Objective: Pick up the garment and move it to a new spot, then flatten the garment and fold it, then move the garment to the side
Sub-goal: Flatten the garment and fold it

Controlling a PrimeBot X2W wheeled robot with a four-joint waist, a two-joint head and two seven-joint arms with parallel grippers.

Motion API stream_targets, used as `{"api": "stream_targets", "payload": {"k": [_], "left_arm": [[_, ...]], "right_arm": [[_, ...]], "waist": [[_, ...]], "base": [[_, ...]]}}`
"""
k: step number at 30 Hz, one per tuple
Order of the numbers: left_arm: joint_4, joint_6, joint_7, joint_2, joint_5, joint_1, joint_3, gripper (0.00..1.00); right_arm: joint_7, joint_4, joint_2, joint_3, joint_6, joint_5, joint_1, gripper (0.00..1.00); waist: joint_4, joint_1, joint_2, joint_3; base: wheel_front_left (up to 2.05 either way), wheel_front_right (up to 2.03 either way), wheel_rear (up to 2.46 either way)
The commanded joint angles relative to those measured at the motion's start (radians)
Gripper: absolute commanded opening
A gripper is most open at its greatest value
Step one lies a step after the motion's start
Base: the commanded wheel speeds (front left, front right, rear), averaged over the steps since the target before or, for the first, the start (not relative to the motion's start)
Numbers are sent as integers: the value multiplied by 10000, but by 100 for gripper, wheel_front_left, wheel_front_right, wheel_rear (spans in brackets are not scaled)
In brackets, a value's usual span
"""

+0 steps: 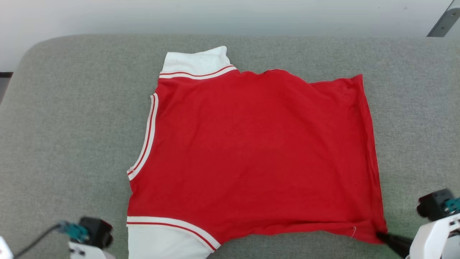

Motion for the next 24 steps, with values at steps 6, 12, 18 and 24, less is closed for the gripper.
{"api": "stream_targets", "payload": {"k": [6, 12, 18, 24], "left_arm": [[-149, -30, -76, 739, 913, -1160, 720, 0], [734, -1068, 548, 609, 2112, -2848, 1372, 0], [3335, -2735, 1290, -877, 2956, -4575, 1640, 0], [6439, -4114, 1801, -2604, 3094, -5625, 1470, 0]], "right_arm": [[-50, -787, 520, -915, -20, -715, -604, 0], [-401, -257, 802, -649, -20, -1323, -2168, 0], [-971, 1406, 805, 272, -20, -1686, -4157, 0], [-1635, 3398, 908, 1256, -20, -1798, -5797, 0]], "waist": [[-97, 0, 0, 140], [-263, 0, 0, 412], [-396, 0, 0, 744], [-545, 0, 0, 1061]], "base": [[0, 0, 0], [0, 0, 0], [0, 0, 0], [0, 0, 0]]}}
